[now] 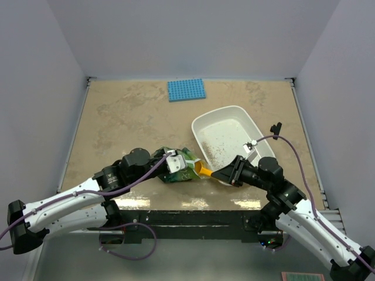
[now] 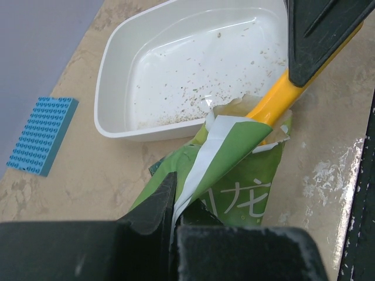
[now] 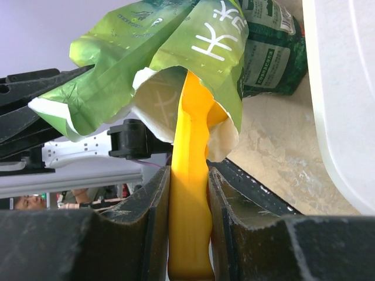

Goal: Fill the litter box with clean litter

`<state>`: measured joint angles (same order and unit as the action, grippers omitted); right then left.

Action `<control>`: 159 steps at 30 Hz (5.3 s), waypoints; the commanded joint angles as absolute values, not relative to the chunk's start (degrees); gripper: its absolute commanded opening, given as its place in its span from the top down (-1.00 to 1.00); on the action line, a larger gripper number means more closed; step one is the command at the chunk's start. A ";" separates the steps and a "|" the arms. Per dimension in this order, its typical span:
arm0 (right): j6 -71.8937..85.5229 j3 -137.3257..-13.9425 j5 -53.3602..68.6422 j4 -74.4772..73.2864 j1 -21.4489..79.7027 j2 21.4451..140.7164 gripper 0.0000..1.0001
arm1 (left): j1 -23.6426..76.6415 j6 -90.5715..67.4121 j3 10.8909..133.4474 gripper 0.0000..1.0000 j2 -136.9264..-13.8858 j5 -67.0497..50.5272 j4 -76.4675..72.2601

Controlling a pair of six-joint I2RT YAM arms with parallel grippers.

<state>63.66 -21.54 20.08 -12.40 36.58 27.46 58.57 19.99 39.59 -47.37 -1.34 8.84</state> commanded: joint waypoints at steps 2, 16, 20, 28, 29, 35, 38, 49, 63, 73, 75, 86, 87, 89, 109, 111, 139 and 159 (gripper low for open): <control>65.22 -23.02 15.56 -14.06 36.04 25.67 1.00 | 60.73 16.61 37.71 1.00 -47.99 -3.69 4.83; 66.09 -27.95 9.41 -28.12 36.04 17.06 1.00 | 60.73 17.05 36.04 1.00 -49.57 -2.64 2.81; 66.97 -28.83 8.35 -31.02 36.04 15.12 1.00 | 60.73 17.05 35.60 1.00 -49.92 -1.85 1.68; 68.46 -29.62 7.73 -36.90 36.04 10.03 1.00 | 60.73 16.96 36.47 1.00 -52.29 2.55 -1.93; 68.99 -29.53 7.65 -37.44 36.12 9.32 1.00 | 60.73 17.05 36.56 1.00 -52.38 2.72 -2.28; 70.14 -30.32 7.03 -41.30 36.12 5.80 1.00 | 60.64 16.26 37.79 1.00 -54.40 5.62 -4.04; 70.57 -31.02 6.33 -42.80 36.12 4.75 1.00 | 59.95 15.56 39.28 1.00 -56.77 6.94 -3.96; 74.17 -32.61 1.85 -49.30 36.12 0.26 1.00 | 56.60 14.85 41.48 1.00 -58.71 6.77 -6.94; 76.81 -39.02 -6.76 -55.54 36.12 0.26 1.00 | 51.42 15.38 45.35 1.00 -64.59 2.73 -9.84; 79.28 -41.23 -16.08 -59.50 36.12 -0.88 1.00 | 49.75 16.61 46.93 1.00 -68.03 0.26 -10.99; 78.41 -40.08 -16.96 -58.63 36.21 -0.62 1.00 | 49.75 16.61 46.76 1.00 -67.85 0.26 -11.07; 64.17 -32.87 -17.58 -44.31 36.04 15.72 1.00 | 49.57 15.64 43.07 1.00 -61.97 1.84 -8.53; 63.46 -33.65 -18.19 -43.69 36.04 18.52 1.00 | 49.57 15.64 42.81 1.00 -61.53 2.02 -8.35; 60.66 -35.32 -19.77 -43.16 36.04 22.22 1.00 | 49.48 15.64 42.45 1.00 -60.65 2.55 -7.65; 36.57 -66.26 -33.66 -50.35 36.12 67.49 1.00 | 49.57 16.26 38.67 1.00 -57.40 3.96 -8.53; 35.25 -69.59 -34.89 -52.20 36.12 69.25 1.00 | 49.57 16.26 38.50 1.00 -57.22 4.13 -8.61; 27.86 -90.80 6.58 -63.63 36.12 59.42 1.00 | 49.57 16.88 37.44 1.00 -54.14 4.31 -8.96; 26.37 -84.73 11.25 -68.56 36.12 57.39 1.00 | 50.19 16.87 37.00 1.00 -52.38 4.48 -9.23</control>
<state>27.86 -85.56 8.84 -68.97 36.01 58.04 49.69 16.27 37.58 -53.71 4.23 -6.52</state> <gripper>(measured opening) 0.304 0.017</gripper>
